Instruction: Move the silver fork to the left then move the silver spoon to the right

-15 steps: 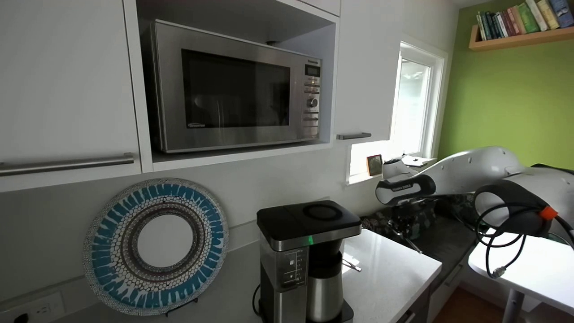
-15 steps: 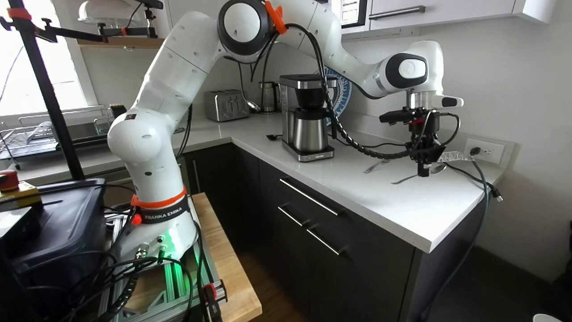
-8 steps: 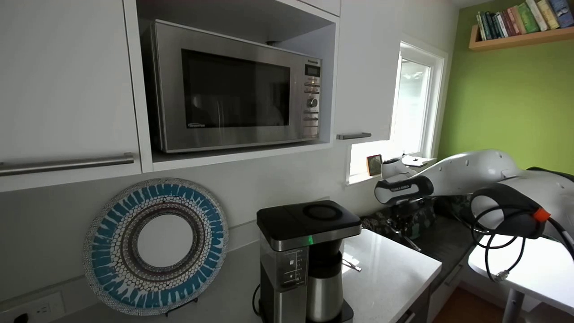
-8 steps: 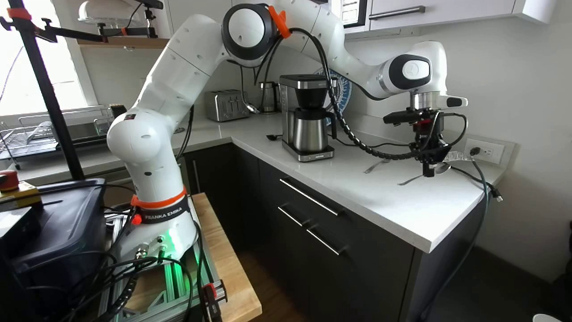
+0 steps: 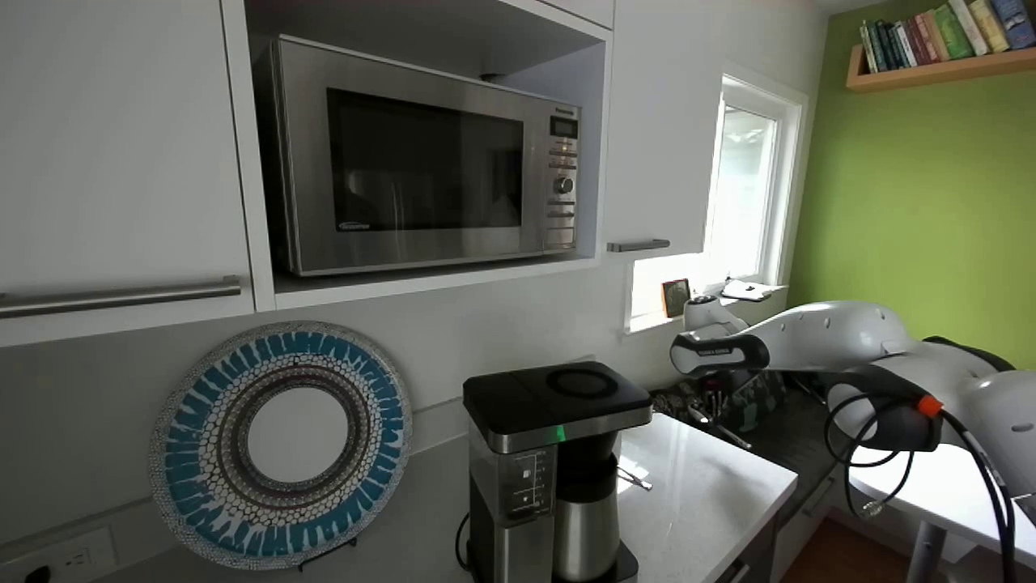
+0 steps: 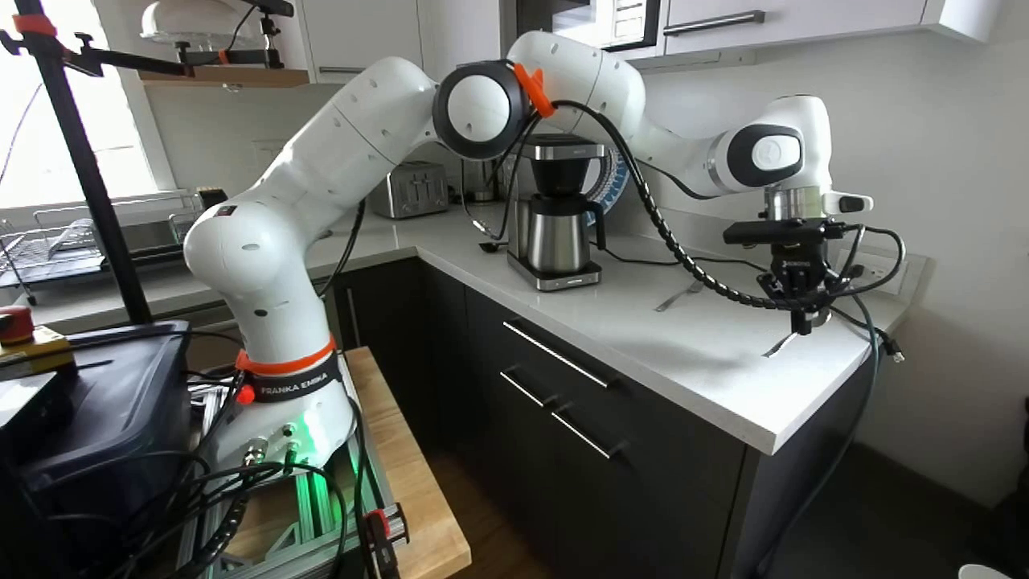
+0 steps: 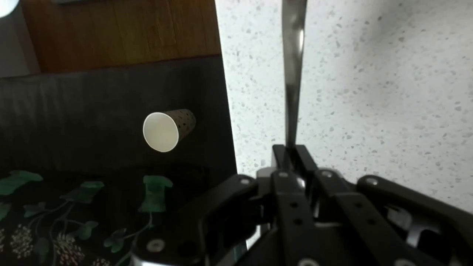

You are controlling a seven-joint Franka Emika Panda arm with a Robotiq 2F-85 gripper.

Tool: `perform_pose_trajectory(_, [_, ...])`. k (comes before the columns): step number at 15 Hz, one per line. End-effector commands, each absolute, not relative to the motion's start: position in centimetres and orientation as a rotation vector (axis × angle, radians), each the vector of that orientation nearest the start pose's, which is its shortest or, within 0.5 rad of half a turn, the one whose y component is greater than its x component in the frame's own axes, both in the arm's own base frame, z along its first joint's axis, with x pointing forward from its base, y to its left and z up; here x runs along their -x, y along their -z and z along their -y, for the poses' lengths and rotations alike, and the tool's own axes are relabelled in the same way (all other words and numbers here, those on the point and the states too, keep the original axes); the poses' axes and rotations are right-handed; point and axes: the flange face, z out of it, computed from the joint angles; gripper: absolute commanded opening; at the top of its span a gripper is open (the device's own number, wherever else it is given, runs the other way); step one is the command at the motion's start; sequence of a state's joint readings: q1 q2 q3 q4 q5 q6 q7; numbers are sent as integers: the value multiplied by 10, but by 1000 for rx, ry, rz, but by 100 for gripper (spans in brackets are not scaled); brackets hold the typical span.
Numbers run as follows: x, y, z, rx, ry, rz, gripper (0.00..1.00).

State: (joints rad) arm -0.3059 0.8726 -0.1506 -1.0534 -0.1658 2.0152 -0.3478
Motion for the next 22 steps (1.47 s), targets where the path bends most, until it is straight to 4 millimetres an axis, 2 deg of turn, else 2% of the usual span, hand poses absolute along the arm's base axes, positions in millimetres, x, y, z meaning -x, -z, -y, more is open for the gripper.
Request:
perform_pose_trajectory(1, [-737,-305,324,3389,44,199,2])
perform_pose_trajectory(4, [-749,-297,323,3374,97,264,2])
perform_pose_trajectory(13, [-763,-268,317,3329,216,186,2])
perform_pose_trajectory(15, [-763,-267,320,3324,227,170,25])
perform_pose_trajectory(16, [-763,-267,320,3315,235,162,41])
perform_pose_trajectory(19, [-762,-275,320,3299,239,145,63])
perform_pose_trajectory(22, [-758,-302,307,3215,178,94,85])
